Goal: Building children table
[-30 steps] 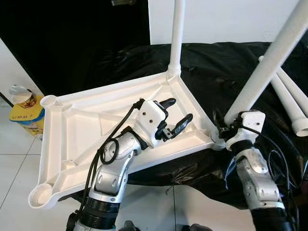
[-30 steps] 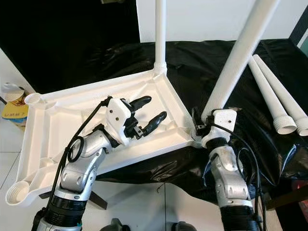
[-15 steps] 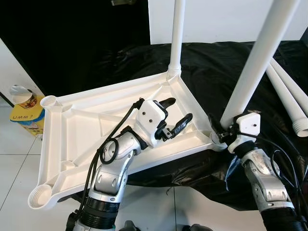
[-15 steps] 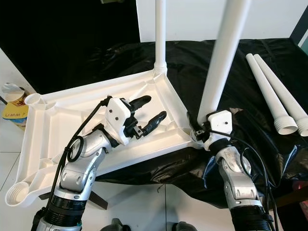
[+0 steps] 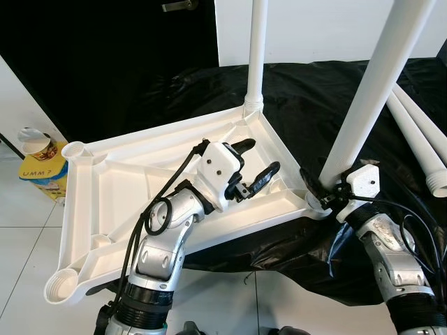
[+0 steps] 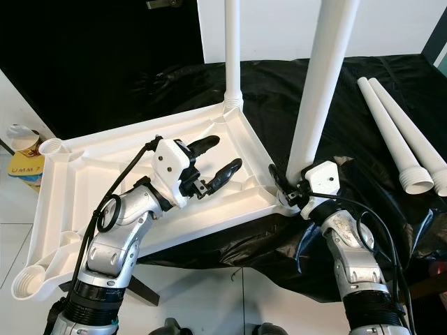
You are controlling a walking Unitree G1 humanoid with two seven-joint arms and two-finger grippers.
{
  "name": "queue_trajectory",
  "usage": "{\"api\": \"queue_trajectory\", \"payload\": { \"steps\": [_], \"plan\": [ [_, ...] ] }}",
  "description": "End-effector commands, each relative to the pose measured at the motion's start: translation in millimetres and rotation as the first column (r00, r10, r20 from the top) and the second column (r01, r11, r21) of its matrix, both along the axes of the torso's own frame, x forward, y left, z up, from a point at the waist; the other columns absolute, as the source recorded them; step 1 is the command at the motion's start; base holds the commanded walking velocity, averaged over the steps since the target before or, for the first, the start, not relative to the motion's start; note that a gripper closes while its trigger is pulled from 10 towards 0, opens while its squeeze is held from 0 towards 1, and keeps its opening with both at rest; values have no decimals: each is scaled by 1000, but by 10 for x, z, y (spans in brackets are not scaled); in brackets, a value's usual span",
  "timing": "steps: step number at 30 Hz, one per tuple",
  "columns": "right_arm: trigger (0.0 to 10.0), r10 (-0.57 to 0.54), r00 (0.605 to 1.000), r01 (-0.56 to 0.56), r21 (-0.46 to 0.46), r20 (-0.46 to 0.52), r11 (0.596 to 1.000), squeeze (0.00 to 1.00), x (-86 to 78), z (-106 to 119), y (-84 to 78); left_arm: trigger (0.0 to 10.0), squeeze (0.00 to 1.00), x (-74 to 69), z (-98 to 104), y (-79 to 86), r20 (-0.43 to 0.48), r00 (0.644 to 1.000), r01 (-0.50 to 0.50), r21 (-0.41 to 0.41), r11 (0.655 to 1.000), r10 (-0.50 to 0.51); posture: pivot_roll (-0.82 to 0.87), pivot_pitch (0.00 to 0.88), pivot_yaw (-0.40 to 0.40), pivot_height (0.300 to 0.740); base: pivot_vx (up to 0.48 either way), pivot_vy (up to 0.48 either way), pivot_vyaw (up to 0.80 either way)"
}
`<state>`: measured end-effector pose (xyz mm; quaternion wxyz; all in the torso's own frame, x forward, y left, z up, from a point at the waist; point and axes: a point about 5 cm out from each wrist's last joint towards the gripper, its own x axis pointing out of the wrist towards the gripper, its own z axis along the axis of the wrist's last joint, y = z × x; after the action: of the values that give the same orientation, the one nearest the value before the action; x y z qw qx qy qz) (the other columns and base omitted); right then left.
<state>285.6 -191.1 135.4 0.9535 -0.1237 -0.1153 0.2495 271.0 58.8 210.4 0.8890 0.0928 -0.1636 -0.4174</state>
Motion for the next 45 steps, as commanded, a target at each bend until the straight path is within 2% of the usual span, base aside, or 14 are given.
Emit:
{"api": "queue_trajectory", "payload": {
  "steps": [1,5,12,14,15,16,17,23,28,31,34,42,44,45],
  "plan": [
    [10000,28,993,-35,-59,-114,998,0,-63,-279,19,10000,0,20,34,39,4,998,-69,-28,997,70,13,101,83,740,0,0,0],
    [10000,44,993,-55,-95,-110,994,0,-48,-297,0,10000,0,19,40,49,5,997,-72,-25,997,72,20,101,82,740,0,0,0],
    [10000,34,991,-45,-79,-129,996,0,-28,-326,-43,10000,0,16,45,60,6,997,-76,-24,997,76,24,101,80,740,0,0,0],
    [10000,14,988,-20,-34,-156,999,0,-9,-338,-67,10000,0,16,47,61,7,997,-77,-24,997,77,26,102,80,740,0,0,0],
    [10000,-13,979,19,28,-203,999,0,20,-362,-97,10000,0,17,49,61,7,997,-79,-23,997,79,27,104,79,740,0,0,0],
    [10000,-13,979,19,28,-203,999,0,20,-362,-97,10000,0,17,49,61,7,997,-79,-23,997,79,27,104,79,740,0,0,0],
    [10000,-27,971,47,80,-238,996,0,36,-376,-108,10000,0,16,51,61,7,997,-80,-23,997,80,28,105,78,740,0,0,0],
    [10000,-72,948,131,175,-311,976,0,75,-407,-122,10000,0,13,50,55,6,997,-80,-23,997,80,29,105,72,740,0,0,0],
    [10000,-103,944,163,174,-313,971,0,80,-418,-122,10000,0,9,50,56,5,997,-82,-24,996,82,32,102,61,740,0,0,0],
    [10000,-198,921,257,141,-334,956,0,75,-457,-101,10000,0,-1,48,58,5,996,-84,-26,996,84,33,100,54,740,0,0,0],
    [10000,-214,916,271,131,-339,954,0,69,-454,-86,10000,0,-2,47,59,5,996,-84,-26,996,84,33,100,54,740,0,0,0],
    [10000,-335,881,406,169,-335,898,0,2,-417,37,10000,0,-26,35,54,3,996,-85,-29,996,85,35,99,38,740,0,0,0],
    [10000,-453,821,532,181,-348,827,0,-12,-405,63,10000,0,-30,32,48,4,997,-82,-29,996,82,36,96,32,740,0,0,0],
    [10000,-453,821,532,181,-348,827,0,-12,-405,63,10000,0,-30,32,48,4,997,-82,-29,996,82,36,96,32,740,0,0,0]
  ]
}}
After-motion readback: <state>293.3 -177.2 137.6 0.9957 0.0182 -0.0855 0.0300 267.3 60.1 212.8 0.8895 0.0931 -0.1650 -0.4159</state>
